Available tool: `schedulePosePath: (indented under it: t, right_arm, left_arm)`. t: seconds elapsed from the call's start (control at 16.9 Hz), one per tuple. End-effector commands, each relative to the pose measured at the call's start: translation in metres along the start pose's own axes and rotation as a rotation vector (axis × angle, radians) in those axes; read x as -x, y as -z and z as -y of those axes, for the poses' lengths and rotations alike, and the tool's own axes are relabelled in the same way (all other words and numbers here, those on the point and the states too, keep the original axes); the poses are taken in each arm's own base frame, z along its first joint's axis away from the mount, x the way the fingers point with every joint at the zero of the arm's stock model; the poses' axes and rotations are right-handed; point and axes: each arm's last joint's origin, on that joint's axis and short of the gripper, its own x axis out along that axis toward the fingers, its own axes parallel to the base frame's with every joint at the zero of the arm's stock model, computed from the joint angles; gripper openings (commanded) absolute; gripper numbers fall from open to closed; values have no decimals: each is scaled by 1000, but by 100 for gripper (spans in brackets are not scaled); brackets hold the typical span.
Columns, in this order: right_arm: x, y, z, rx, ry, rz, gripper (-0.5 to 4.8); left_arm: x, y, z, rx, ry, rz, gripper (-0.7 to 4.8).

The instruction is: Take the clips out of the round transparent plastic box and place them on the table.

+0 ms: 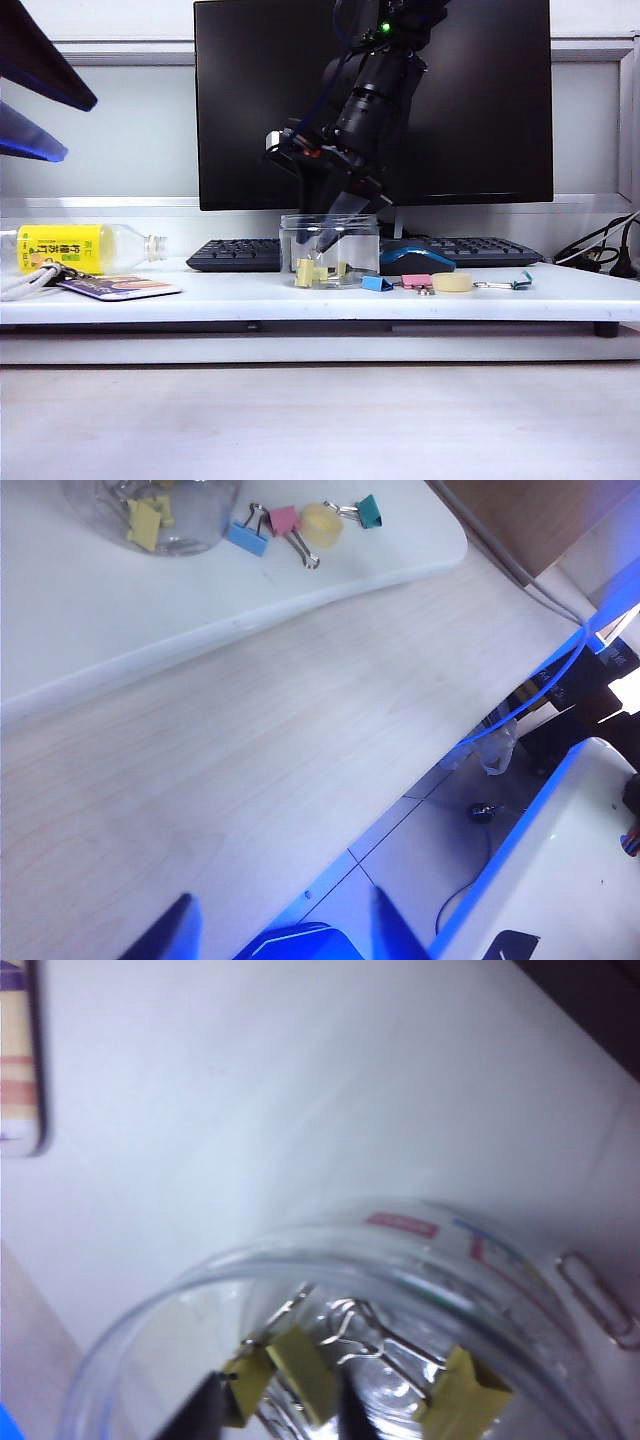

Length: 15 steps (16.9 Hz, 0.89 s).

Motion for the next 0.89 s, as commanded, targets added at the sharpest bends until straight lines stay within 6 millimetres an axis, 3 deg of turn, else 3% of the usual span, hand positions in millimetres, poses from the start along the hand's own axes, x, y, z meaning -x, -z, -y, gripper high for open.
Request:
schedulePosePath:
  t: [0.06,0.18,0.3,0.89]
  right_arm:
    - [2,-1,0,16,20,10,101]
    - [2,-1,0,14,21,10,34]
    - [2,-1,0,18,22,12,7]
    - [2,-2,1,20,22,19,-1]
  left_arm:
    - [1,-3,1,-18,10,20,229]
    - [1,-3,1,-18,10,20,229]
    - [1,-3,1,-18,10,20,229]
    - [1,-3,1,-18,10,19,229]
